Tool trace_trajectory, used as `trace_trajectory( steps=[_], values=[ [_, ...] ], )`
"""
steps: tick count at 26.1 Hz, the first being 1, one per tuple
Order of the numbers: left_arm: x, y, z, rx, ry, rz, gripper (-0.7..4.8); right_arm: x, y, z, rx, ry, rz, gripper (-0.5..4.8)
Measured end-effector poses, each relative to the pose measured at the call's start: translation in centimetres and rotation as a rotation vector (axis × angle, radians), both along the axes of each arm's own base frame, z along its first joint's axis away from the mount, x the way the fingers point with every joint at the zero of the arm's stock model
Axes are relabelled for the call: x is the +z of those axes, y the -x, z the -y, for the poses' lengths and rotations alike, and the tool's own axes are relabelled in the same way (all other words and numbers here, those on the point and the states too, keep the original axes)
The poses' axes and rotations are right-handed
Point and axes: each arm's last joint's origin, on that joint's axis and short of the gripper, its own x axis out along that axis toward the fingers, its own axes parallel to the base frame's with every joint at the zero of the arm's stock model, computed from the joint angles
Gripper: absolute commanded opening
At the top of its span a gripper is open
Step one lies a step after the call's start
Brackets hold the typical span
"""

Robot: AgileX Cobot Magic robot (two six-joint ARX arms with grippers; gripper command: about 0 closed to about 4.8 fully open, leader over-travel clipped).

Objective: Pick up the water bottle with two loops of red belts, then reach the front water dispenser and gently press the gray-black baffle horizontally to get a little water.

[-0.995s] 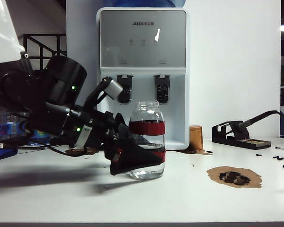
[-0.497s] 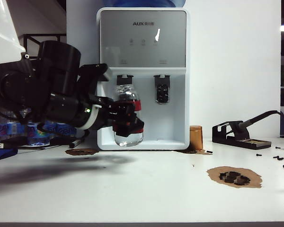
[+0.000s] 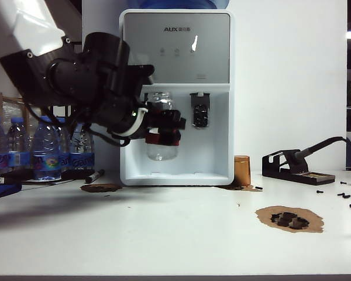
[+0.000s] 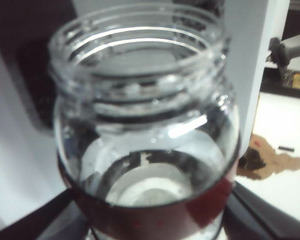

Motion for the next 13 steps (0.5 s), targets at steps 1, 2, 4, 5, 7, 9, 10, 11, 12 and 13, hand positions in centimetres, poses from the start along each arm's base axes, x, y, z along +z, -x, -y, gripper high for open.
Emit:
trace_trajectory(
  steps=[1, 2, 4, 5, 7, 9, 10, 11, 12, 13],
  values=[
    [0.1, 0.0, 0.0, 0.004, 0.002, 0.004, -0.05, 0.0, 0.0, 0.0, 0.000, 0.000, 0.000, -0.02],
    [0.1, -0.1, 0.0, 0.008, 0.001, 0.005, -0.05, 0.0, 0.0, 0.0, 0.000, 0.000, 0.000, -0.03],
    [0.1, -0.1, -0.1, 0.015, -0.002, 0.000, -0.05, 0.0, 0.0, 0.0, 0.000, 0.000, 0.000, -0.02],
    [-0.1, -0.3, -0.3, 0.024, -0.004, -0.002, -0.05, 0.0, 0.0, 0.0, 0.000, 0.000, 0.000, -0.02],
    [-0.4, -0.7, -0.8, 0.040, -0.008, -0.008, -0.05, 0.0, 0.0, 0.0, 0.000, 0.000, 0.000, -0.02],
    [-1.6, -2.0, -1.7, 0.075, -0.021, -0.029, -0.05, 0.0, 0.0, 0.0, 0.000, 0.000, 0.001, -0.02],
    [-2.3, -2.7, -2.1, 0.094, -0.029, -0.043, -0.05, 0.0, 0.0, 0.0, 0.000, 0.000, 0.000, -0.02],
    [-2.6, -3.7, -2.5, 0.114, -0.035, -0.054, -0.05, 0.0, 0.0, 0.0, 0.000, 0.000, 0.001, -0.02],
    [-2.3, -4.5, -2.4, 0.121, -0.028, -0.042, -0.05, 0.0, 0.0, 0.0, 0.000, 0.000, 0.001, -0.02],
    [-2.1, -4.8, -2.4, 0.123, -0.023, -0.034, -0.05, 0.0, 0.0, 0.0, 0.000, 0.000, 0.000, -0.02]
  ],
)
